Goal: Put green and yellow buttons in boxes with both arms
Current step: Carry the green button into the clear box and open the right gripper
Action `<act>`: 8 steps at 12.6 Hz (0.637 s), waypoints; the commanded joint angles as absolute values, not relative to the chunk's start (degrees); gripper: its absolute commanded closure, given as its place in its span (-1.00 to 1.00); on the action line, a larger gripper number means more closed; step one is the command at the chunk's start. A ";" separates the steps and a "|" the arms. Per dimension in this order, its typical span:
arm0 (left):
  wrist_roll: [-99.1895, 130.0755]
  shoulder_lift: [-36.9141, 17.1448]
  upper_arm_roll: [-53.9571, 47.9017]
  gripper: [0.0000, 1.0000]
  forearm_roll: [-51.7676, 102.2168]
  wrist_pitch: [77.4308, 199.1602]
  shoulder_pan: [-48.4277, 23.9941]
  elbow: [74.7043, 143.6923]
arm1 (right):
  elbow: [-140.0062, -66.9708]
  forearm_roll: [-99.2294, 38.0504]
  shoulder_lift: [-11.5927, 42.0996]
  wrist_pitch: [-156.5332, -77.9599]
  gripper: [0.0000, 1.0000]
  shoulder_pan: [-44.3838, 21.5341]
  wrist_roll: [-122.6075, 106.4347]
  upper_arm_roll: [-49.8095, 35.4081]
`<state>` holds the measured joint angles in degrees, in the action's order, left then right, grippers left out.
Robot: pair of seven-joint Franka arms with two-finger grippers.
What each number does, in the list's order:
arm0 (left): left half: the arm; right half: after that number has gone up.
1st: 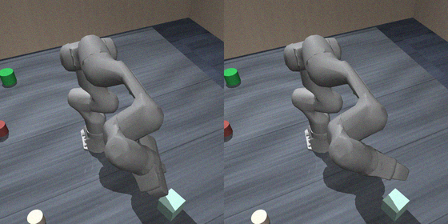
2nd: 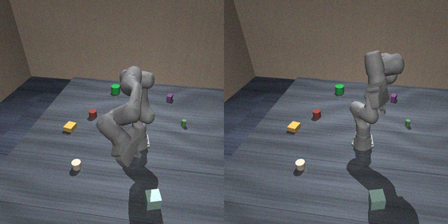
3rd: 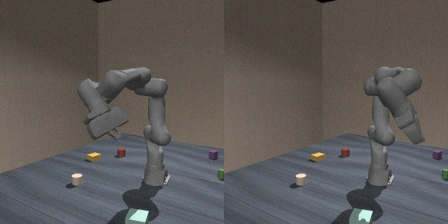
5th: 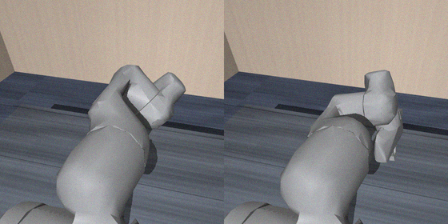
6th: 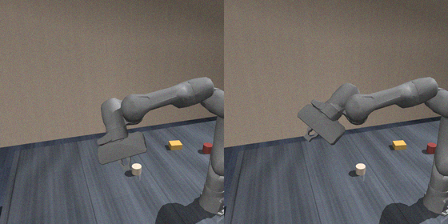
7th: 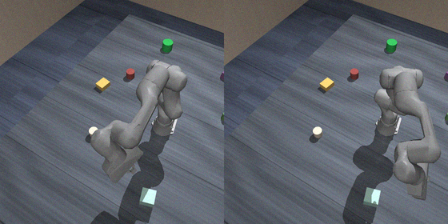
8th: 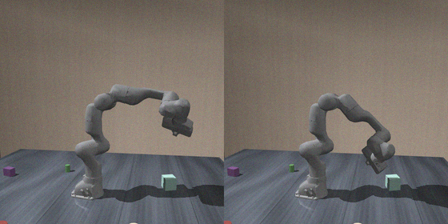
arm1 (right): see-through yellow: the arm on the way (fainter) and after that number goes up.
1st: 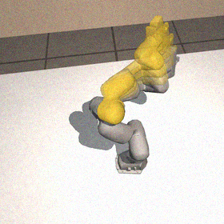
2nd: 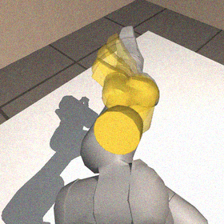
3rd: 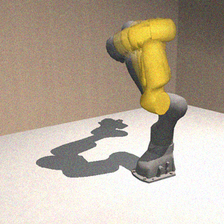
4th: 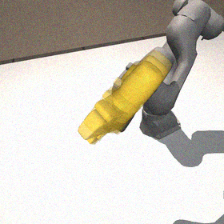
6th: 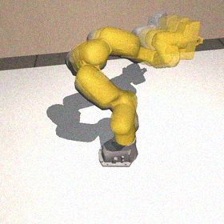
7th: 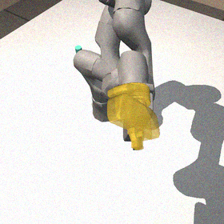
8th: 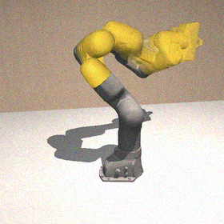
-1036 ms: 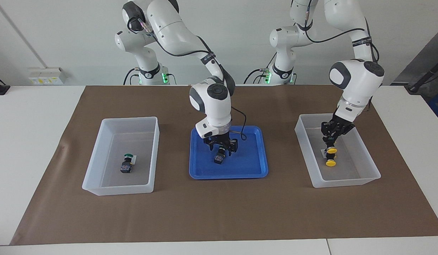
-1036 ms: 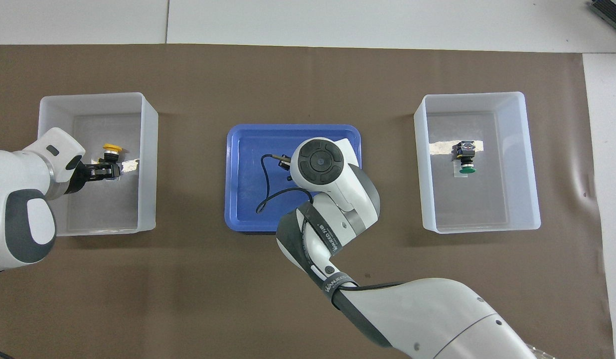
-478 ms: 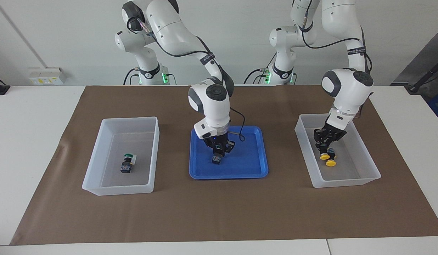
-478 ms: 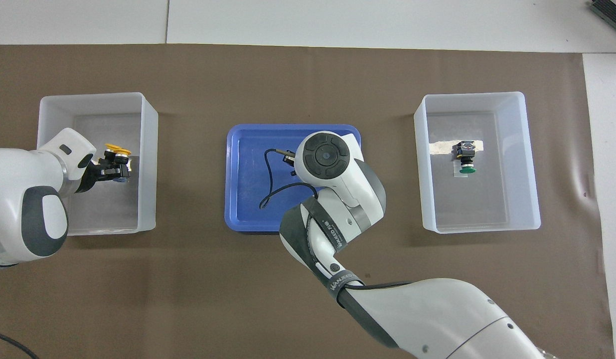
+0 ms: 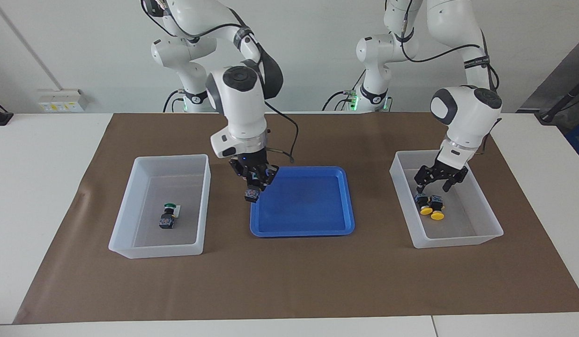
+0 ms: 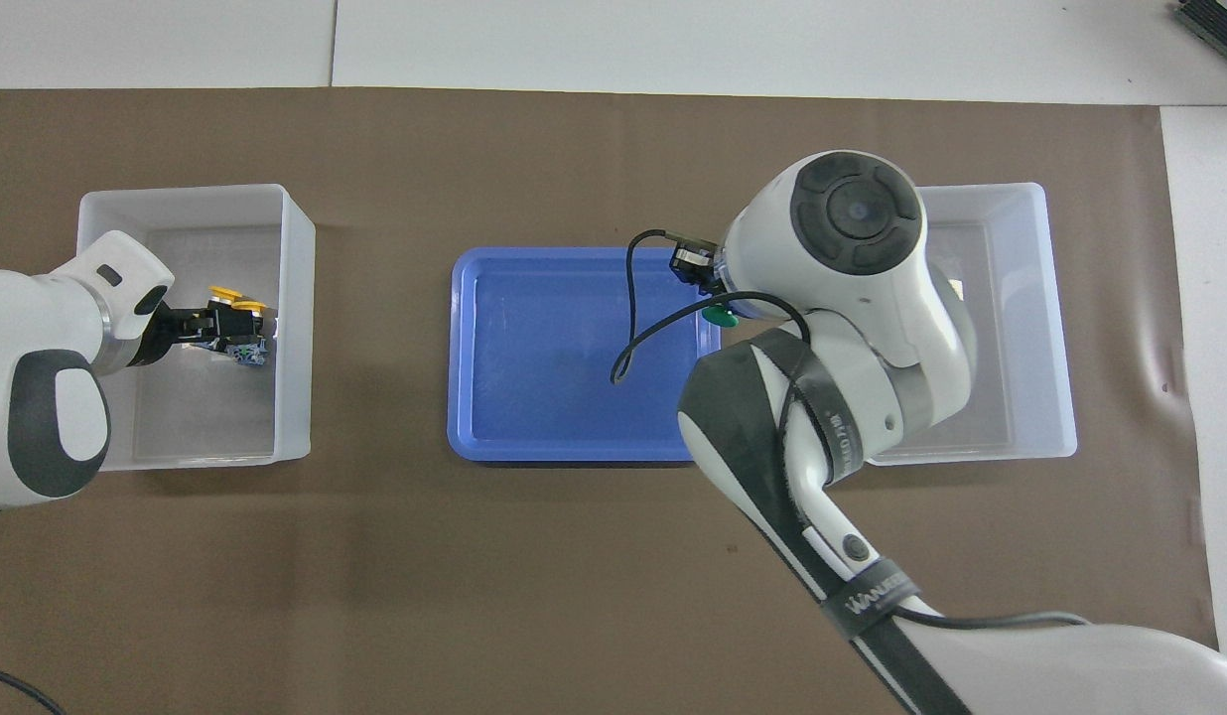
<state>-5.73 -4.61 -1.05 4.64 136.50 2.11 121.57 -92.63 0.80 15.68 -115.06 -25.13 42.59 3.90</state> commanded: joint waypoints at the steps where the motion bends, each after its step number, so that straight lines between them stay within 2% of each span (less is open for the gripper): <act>1: -5.36 -3.61 -0.62 -1.00 -0.25 126.33 1.67 114.55 | -95.53 0.62 12.75 -113.21 1.00 -18.66 29.15 3.16; 4: -5.54 0.16 -1.23 -1.00 -0.35 122.26 1.58 111.89 | -103.32 -0.35 9.77 -114.34 1.00 -11.10 9.74 3.08; 8: -5.36 3.87 -5.17 -1.00 -0.35 117.79 1.58 109.88 | -115.11 -0.35 7.12 -124.51 1.00 -7.74 1.24 3.08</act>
